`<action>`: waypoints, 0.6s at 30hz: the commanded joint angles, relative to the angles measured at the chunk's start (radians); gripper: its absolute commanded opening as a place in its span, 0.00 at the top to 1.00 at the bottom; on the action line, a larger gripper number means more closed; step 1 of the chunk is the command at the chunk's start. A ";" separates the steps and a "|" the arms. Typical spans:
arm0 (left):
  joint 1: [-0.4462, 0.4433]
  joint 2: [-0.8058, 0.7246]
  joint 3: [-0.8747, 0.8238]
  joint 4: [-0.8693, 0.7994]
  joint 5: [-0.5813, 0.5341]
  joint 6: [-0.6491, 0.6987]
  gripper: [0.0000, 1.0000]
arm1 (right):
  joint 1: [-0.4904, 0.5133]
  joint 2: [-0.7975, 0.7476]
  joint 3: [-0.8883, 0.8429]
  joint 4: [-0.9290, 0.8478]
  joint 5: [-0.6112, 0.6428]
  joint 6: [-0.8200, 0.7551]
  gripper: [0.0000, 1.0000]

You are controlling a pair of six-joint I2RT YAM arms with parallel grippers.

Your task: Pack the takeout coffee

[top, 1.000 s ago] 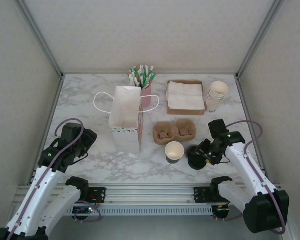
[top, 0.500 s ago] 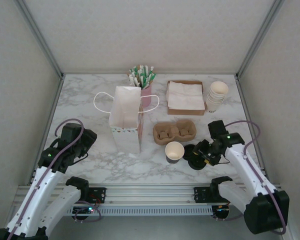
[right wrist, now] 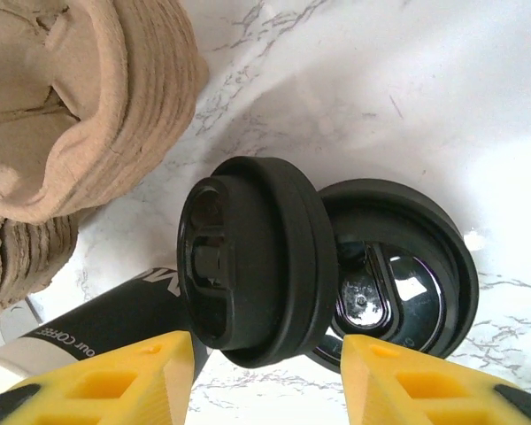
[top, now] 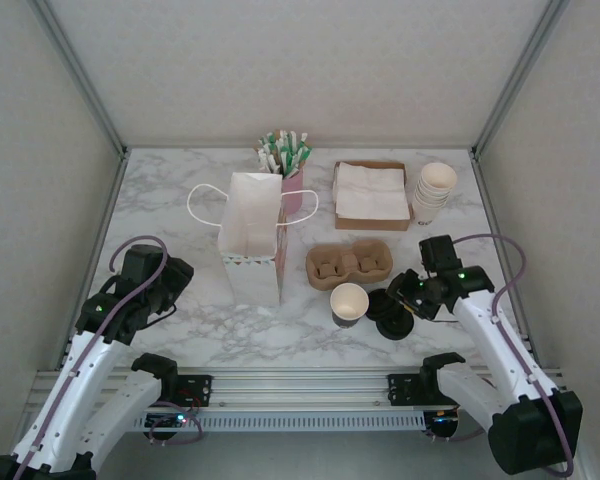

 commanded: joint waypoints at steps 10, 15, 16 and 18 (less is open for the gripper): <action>-0.008 0.003 0.037 -0.015 -0.010 -0.007 0.49 | 0.079 0.191 0.109 0.024 0.087 -0.043 0.58; -0.008 0.003 0.040 -0.024 -0.016 -0.002 0.49 | 0.131 0.266 0.150 -0.018 0.160 -0.060 0.65; -0.008 0.002 0.040 -0.025 -0.017 -0.001 0.49 | 0.135 0.276 0.154 -0.022 0.168 -0.063 0.65; -0.008 0.002 0.039 -0.026 -0.016 0.000 0.49 | 0.152 0.291 0.161 -0.026 0.181 -0.069 0.65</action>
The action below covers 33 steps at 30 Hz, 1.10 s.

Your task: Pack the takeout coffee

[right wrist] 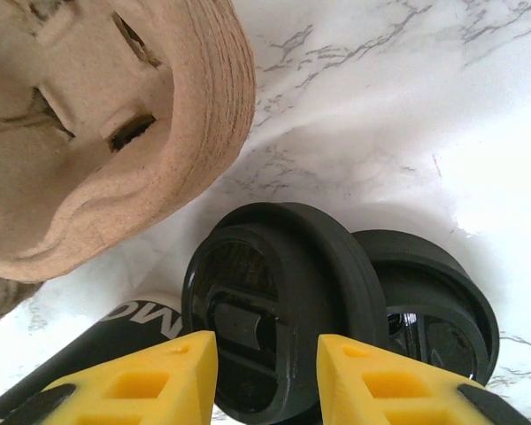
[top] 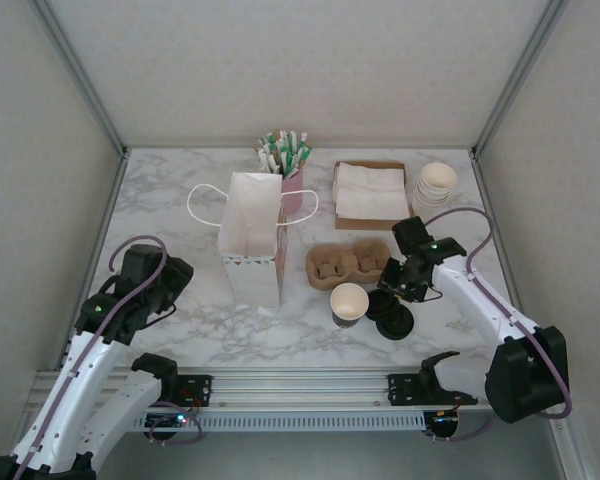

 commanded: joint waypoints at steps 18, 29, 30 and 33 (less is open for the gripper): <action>-0.008 -0.006 0.030 -0.033 -0.025 0.003 0.49 | 0.092 0.093 0.043 -0.084 0.137 -0.037 0.74; -0.008 -0.006 0.032 -0.034 -0.028 0.003 0.49 | 0.096 0.118 0.054 -0.096 0.149 -0.038 0.83; -0.009 -0.007 0.032 -0.034 -0.029 0.003 0.49 | 0.096 0.116 0.057 -0.099 0.150 -0.038 0.85; -0.008 -0.008 0.035 -0.037 -0.032 0.004 0.49 | 0.096 0.100 0.066 -0.113 0.151 -0.042 0.87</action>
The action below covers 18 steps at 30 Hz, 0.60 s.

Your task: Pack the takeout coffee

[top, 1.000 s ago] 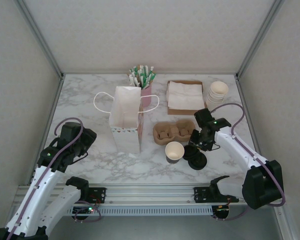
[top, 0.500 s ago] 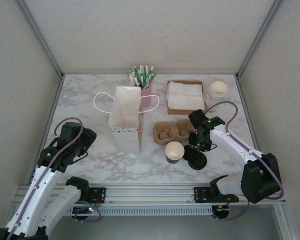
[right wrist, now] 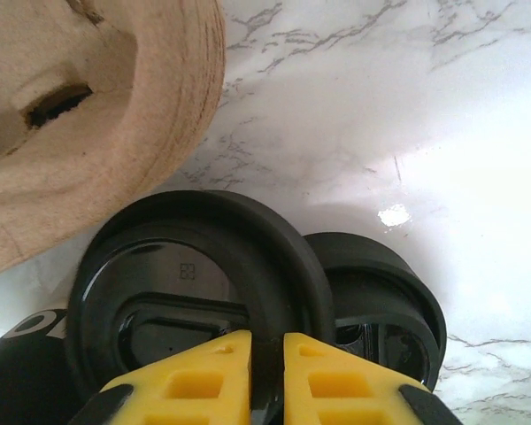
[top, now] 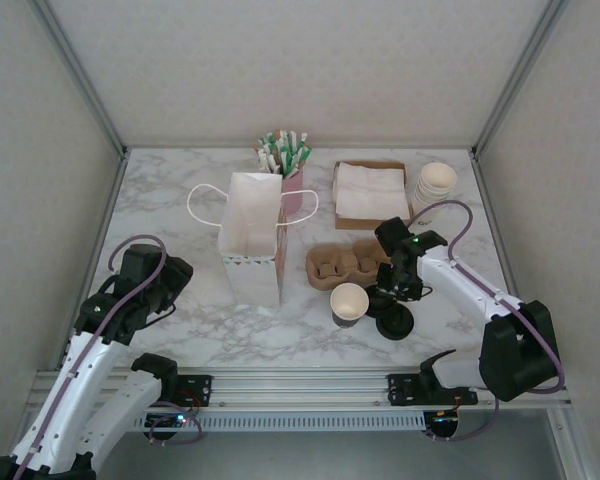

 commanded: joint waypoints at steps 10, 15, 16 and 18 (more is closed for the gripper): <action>-0.008 -0.008 0.034 -0.037 -0.033 0.002 0.49 | 0.009 -0.087 0.013 -0.127 0.032 0.010 0.92; -0.008 -0.006 0.036 -0.035 -0.031 0.004 0.49 | 0.008 -0.139 0.006 -0.178 0.064 0.017 0.92; -0.008 -0.005 0.036 -0.035 -0.032 0.004 0.49 | 0.009 -0.145 0.004 -0.186 0.066 0.021 0.92; -0.008 -0.005 0.036 -0.034 -0.033 0.005 0.49 | 0.009 -0.159 -0.002 -0.194 0.066 0.028 0.93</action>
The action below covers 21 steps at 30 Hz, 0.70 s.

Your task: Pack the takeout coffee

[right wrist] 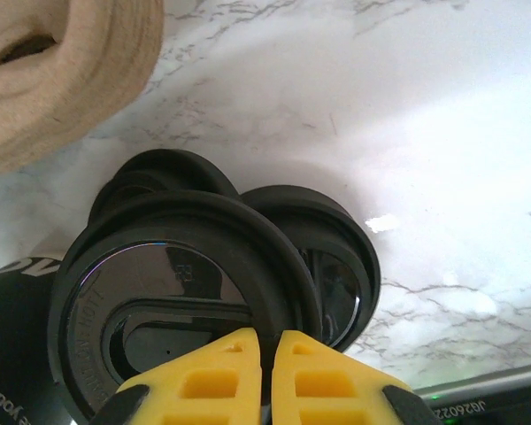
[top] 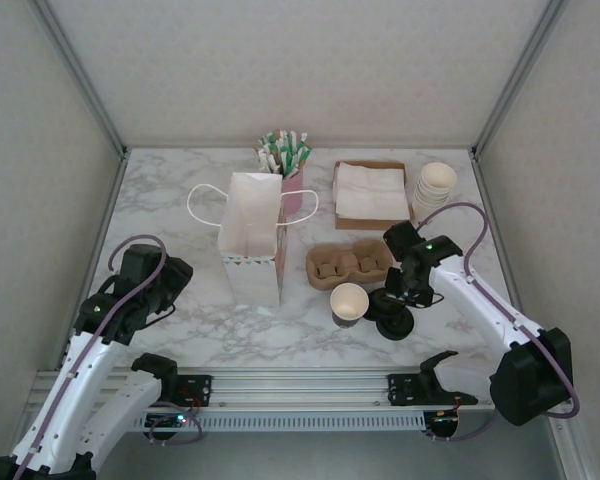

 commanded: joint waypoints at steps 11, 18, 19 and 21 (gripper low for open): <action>-0.008 -0.003 0.055 -0.037 -0.045 0.004 0.49 | 0.008 -0.134 0.111 -0.135 0.038 -0.001 0.95; -0.009 -0.005 0.040 -0.031 -0.023 0.001 0.49 | 0.071 -0.172 0.175 -0.137 0.018 0.001 0.95; -0.008 -0.006 0.033 -0.023 -0.012 0.002 0.49 | 0.095 -0.172 0.178 -0.125 0.014 0.002 0.95; -0.008 -0.009 0.018 -0.010 0.015 0.001 0.48 | 0.155 -0.163 0.194 -0.104 0.021 0.001 0.95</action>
